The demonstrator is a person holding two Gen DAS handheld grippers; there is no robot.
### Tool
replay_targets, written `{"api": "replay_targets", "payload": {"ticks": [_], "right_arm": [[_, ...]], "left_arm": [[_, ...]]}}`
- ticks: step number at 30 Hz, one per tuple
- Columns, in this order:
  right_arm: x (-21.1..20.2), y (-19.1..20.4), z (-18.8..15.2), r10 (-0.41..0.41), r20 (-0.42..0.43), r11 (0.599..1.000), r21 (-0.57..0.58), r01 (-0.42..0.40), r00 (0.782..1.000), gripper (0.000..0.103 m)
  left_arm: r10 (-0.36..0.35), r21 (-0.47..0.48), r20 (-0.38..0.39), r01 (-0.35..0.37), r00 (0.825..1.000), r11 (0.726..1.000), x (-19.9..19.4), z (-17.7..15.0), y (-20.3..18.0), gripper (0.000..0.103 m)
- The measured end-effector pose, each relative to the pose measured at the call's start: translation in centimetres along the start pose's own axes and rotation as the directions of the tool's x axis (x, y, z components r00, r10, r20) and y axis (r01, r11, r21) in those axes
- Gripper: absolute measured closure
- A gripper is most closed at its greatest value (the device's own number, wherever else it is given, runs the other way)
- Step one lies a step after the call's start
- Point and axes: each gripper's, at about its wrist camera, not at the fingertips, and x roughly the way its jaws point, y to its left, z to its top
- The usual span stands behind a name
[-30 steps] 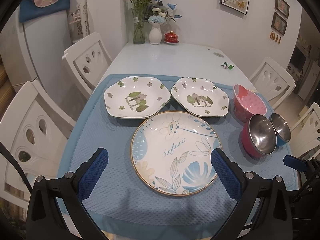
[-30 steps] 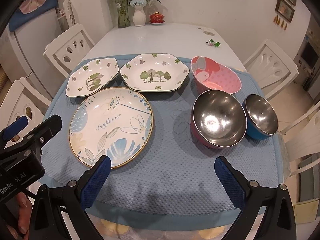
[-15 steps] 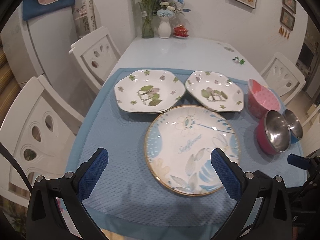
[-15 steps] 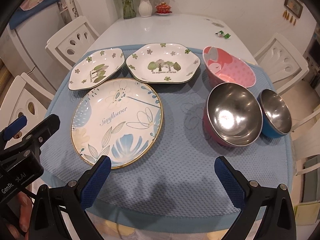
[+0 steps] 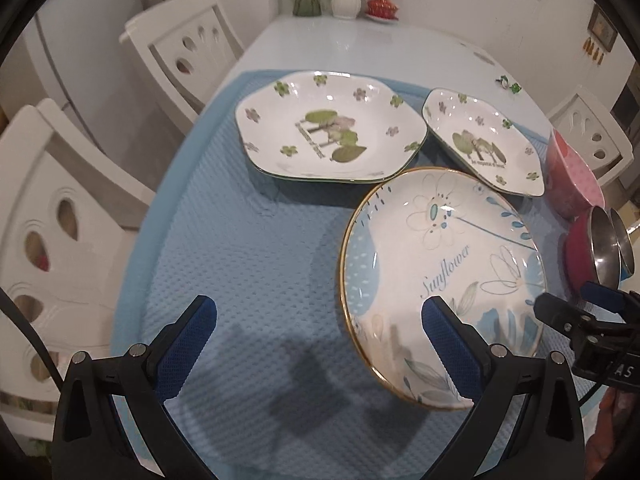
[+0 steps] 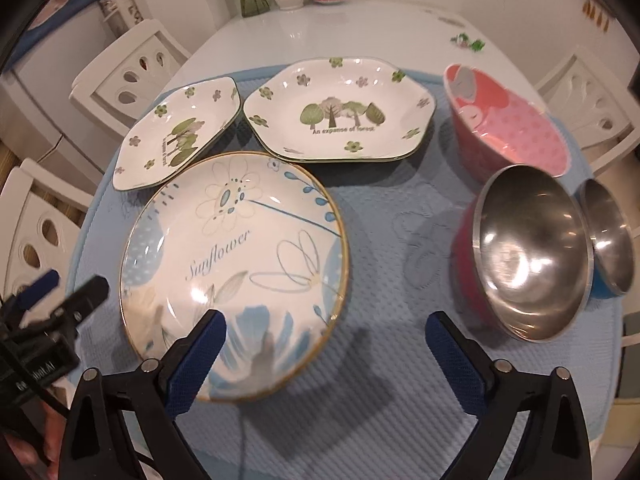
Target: Organize plates and bowls
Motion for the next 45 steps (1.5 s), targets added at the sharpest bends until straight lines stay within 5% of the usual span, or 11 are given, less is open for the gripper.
{"api": "replay_targets", "payload": {"ticks": [11, 14, 16, 19, 26, 29, 34, 45], "right_arm": [[4.4, -1.0, 1.4, 0.006, -0.075, 0.994, 0.108, 0.002, 0.997, 0.027], [5.0, -1.5, 1.5, 0.025, -0.077, 0.993, 0.118, -0.015, 0.997, 0.040], [4.8, -1.6, 1.7, 0.030, -0.054, 0.994, 0.109, -0.024, 0.998, 0.047], [4.8, -1.6, 1.8, 0.052, -0.043, 0.994, 0.094, -0.047, 0.998, 0.053], [4.9, -0.8, 1.9, 0.097, -0.044, 0.995, 0.033, -0.096, 0.994, 0.059], [5.0, -0.6, 1.9, 0.112, -0.044, 0.994, 0.022, -0.111, 0.993, 0.059], [4.9, -0.4, 1.7, 0.122, -0.041, 0.992, -0.017, -0.123, 0.992, 0.059], [2.7, 4.4, -1.8, 0.149, -0.082, 0.973, -0.165, -0.161, 0.985, 0.060]], "left_arm": [[-0.044, -0.017, -0.059, 0.044, 0.997, 0.999, 4.1, 1.7, -0.1, 0.005], [-0.072, -0.016, -0.083, 0.071, 0.994, 0.997, 5.0, 1.7, -0.4, 0.020], [-0.089, -0.013, -0.101, 0.088, 0.991, 0.996, 5.6, 1.5, -0.6, 0.039], [-0.103, -0.014, -0.083, 0.102, 0.991, 0.995, 5.5, 1.3, -0.7, 0.049], [-0.175, 0.008, -0.089, 0.176, 0.981, 0.984, 5.1, 0.7, -2.1, 0.049], [-0.130, 0.020, -0.071, 0.132, 0.989, 0.991, 4.9, 0.4, -2.6, 0.049], [-0.212, -0.055, -0.067, 0.209, 0.975, 0.976, 4.5, 0.4, -0.8, 0.049], [-0.135, -0.136, -0.055, 0.126, 0.989, 0.983, 1.4, -2.7, 2.7, 0.049]]}}
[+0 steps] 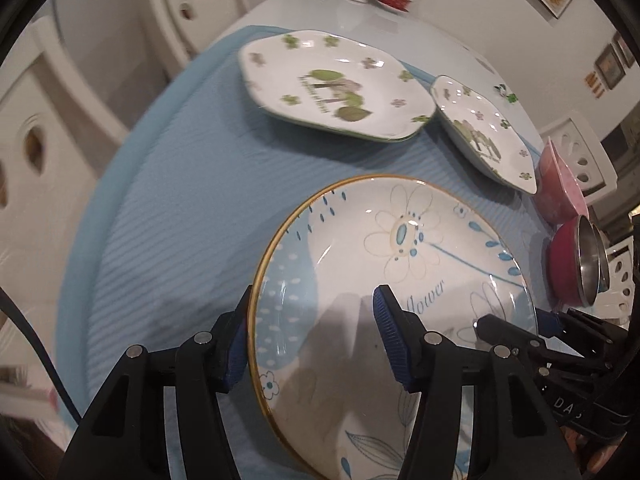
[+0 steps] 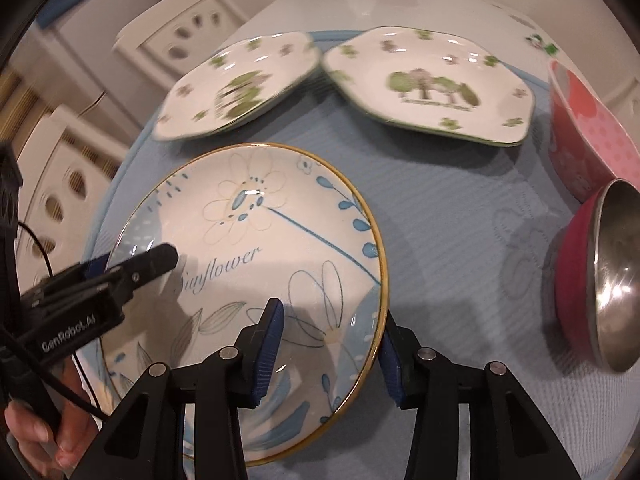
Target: Organize plates and bowls
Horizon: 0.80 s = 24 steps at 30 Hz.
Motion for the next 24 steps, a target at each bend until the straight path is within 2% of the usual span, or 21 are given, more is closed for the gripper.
{"api": "replay_targets", "payload": {"ticks": [7, 14, 20, 24], "right_arm": [[0.5, 3.2, -2.0, 0.025, -0.031, 0.998, -0.053, -0.027, 0.999, 0.060], [0.9, 3.8, -3.3, 0.002, -0.051, 0.996, -0.094, -0.007, 0.999, 0.060], [-1.8, 2.7, -3.7, -0.018, -0.011, 0.998, -0.065, 0.017, 1.000, 0.060], [-4.8, 1.6, -3.7, 0.004, 0.055, 1.000, -0.025, -0.003, 0.998, 0.060]], "left_arm": [[0.030, -0.054, 0.003, -0.030, 1.000, 0.998, -1.4, -2.5, 2.9, 0.049], [0.033, -0.033, -0.014, -0.033, 0.999, 0.999, -1.3, -3.8, 3.2, 0.050], [0.071, -0.056, 0.081, -0.066, 0.994, 0.996, -5.2, -4.3, 3.5, 0.050], [0.093, -0.063, 0.136, -0.085, 0.986, 0.994, -8.3, -4.7, 3.0, 0.049]]}}
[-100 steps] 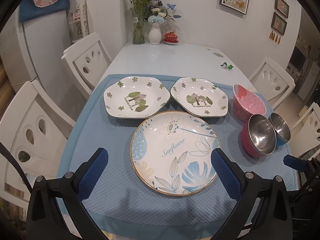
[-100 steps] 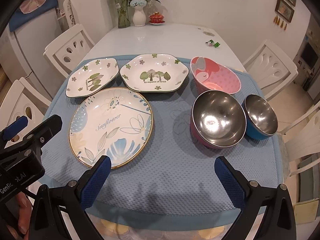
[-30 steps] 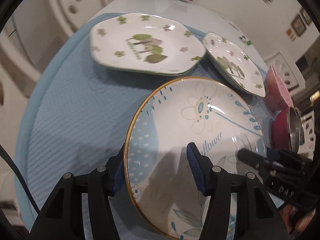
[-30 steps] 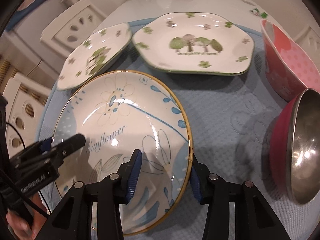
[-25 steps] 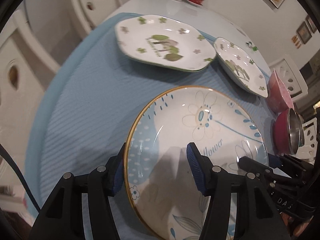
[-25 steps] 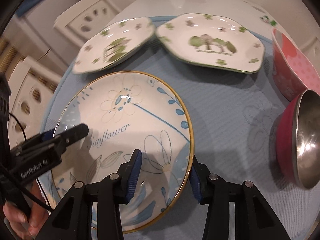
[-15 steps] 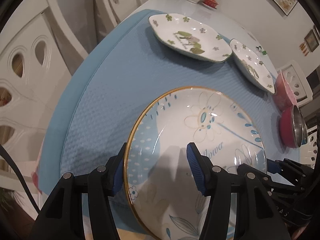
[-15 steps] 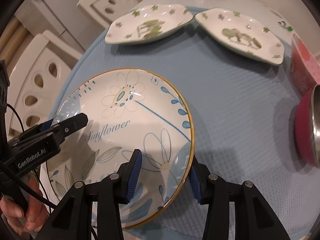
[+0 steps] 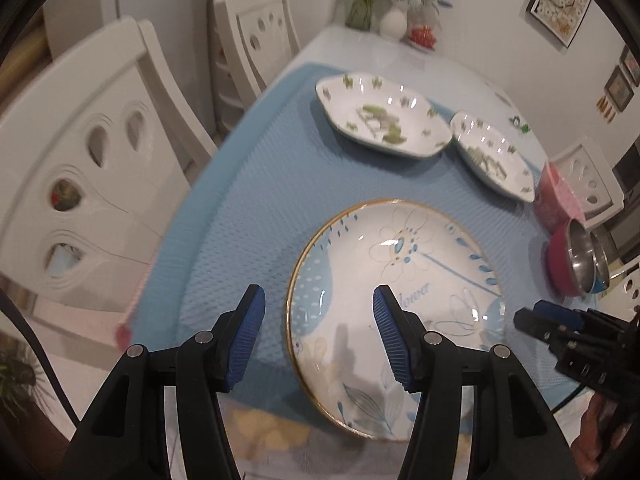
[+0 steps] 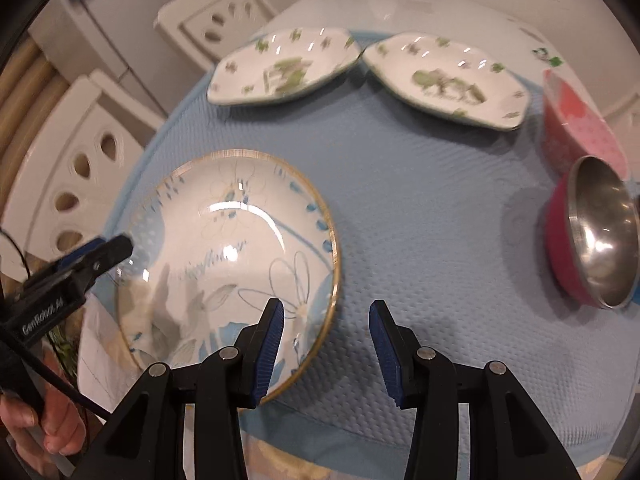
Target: Organize plates and bowls
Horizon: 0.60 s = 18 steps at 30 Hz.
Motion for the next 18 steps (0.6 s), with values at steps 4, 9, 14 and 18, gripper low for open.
{"api": "replay_targets", "payload": {"ticks": [4, 9, 14, 18], "right_arm": [[-2.6, -0.4, 0.2, 0.020, 0.057, 1.000, 0.007, -0.020, 0.998, 0.060], [-5.2, -0.9, -0.3, 0.047, 0.116, 0.998, 0.027, -0.050, 0.992, 0.060], [-7.0, -0.6, 0.2, 0.038, 0.153, 0.998, 0.051, -0.046, 0.987, 0.057], [-7.8, 0.2, 1.4, 0.011, 0.213, 0.995, 0.094, -0.032, 0.977, 0.049]], "left_arm": [[0.003, -0.009, 0.045, -0.003, 0.999, 1.000, -3.3, 0.0, -1.1, 0.048], [-0.012, 0.038, 0.102, 0.008, 0.995, 0.999, -6.8, 0.5, -3.3, 0.048], [-0.080, 0.070, 0.125, 0.071, 0.989, 0.995, -7.6, 2.3, -3.9, 0.047], [-0.125, 0.113, 0.144, 0.109, 0.982, 0.988, -7.8, 4.7, -3.0, 0.047]]}}
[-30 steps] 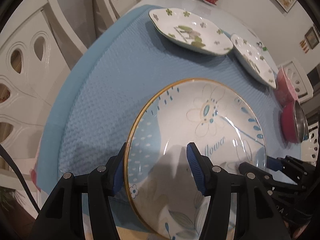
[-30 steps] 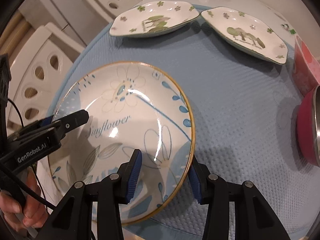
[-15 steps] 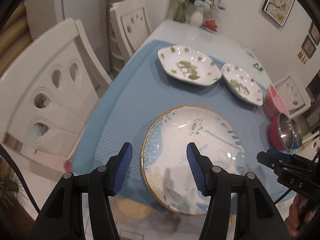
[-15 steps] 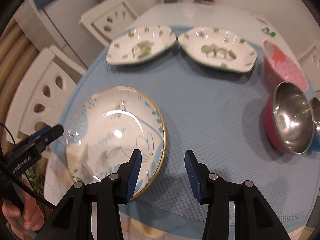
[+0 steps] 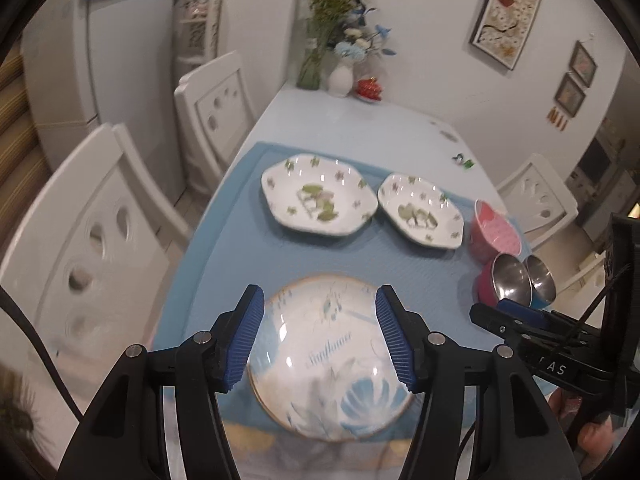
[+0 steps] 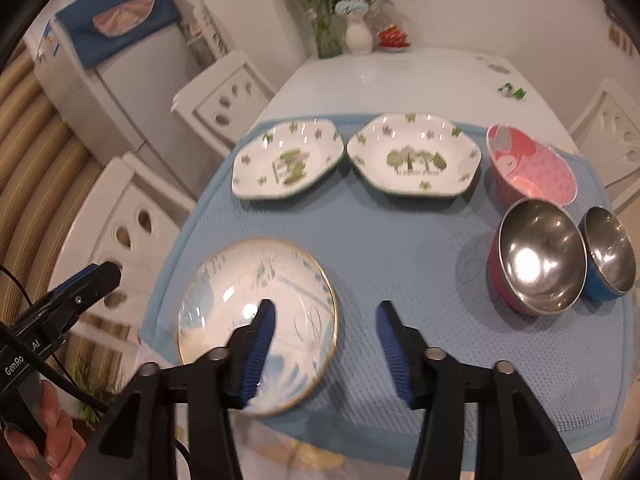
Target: Organize plates and bowls
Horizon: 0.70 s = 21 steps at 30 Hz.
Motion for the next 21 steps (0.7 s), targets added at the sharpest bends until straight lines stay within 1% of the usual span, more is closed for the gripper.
{"api": "replay_targets", "payload": {"ticks": [1, 4, 7, 9, 12, 14, 18, 19, 21], "right_arm": [[0.2, 0.5, 0.6, -0.013, 0.016, 1.000, 0.014, 0.013, 1.000, 0.049], [1.1, 1.5, 2.0, -0.012, 0.037, 0.998, 0.061, 0.009, 0.999, 0.048], [2.1, 2.6, 3.0, -0.016, 0.047, 0.997, 0.079, 0.012, 0.999, 0.048], [2.9, 3.3, 3.6, -0.029, 0.047, 0.996, 0.086, 0.025, 0.999, 0.048], [4.0, 4.3, 4.2, -0.036, 0.027, 0.996, 0.080, 0.034, 0.999, 0.048], [5.0, 4.9, 4.4, -0.057, 0.001, 0.997, 0.057, 0.057, 0.998, 0.048], [7.5, 4.8, 4.1, -0.101, -0.076, 0.995, 0.017, 0.103, 0.992, 0.047], [8.2, 4.4, 4.0, -0.109, -0.099, 0.994, 0.019, 0.112, 0.989, 0.047], [9.7, 3.6, 3.9, -0.098, -0.141, 0.993, 0.045, 0.106, 0.985, 0.047]], "left_arm": [[-0.003, 0.010, 0.003, 0.003, 1.000, 1.000, 0.2, 0.7, 0.5, 0.047], [-0.024, 0.035, 0.033, 0.023, 0.999, 0.999, 0.2, 2.9, 2.5, 0.046], [-0.015, 0.050, 0.067, 0.012, 0.998, 0.999, 0.4, 4.5, 4.4, 0.043], [-0.021, 0.048, 0.068, 0.017, 0.997, 0.999, 0.7, 5.3, 5.2, 0.043], [-0.041, 0.050, 0.064, 0.038, 0.997, 0.998, 1.6, 6.2, 6.3, 0.039], [-0.054, 0.046, 0.035, 0.053, 0.998, 0.998, 3.0, 6.4, 6.9, 0.038], [-0.083, 0.001, -0.035, 0.084, 0.996, 0.997, 6.1, 5.7, 8.0, 0.038], [-0.101, -0.024, -0.066, 0.100, 0.993, 0.995, 7.3, 5.3, 8.4, 0.039], [-0.128, -0.049, -0.108, 0.123, 0.986, 0.991, 9.1, 5.1, 8.7, 0.039]]}}
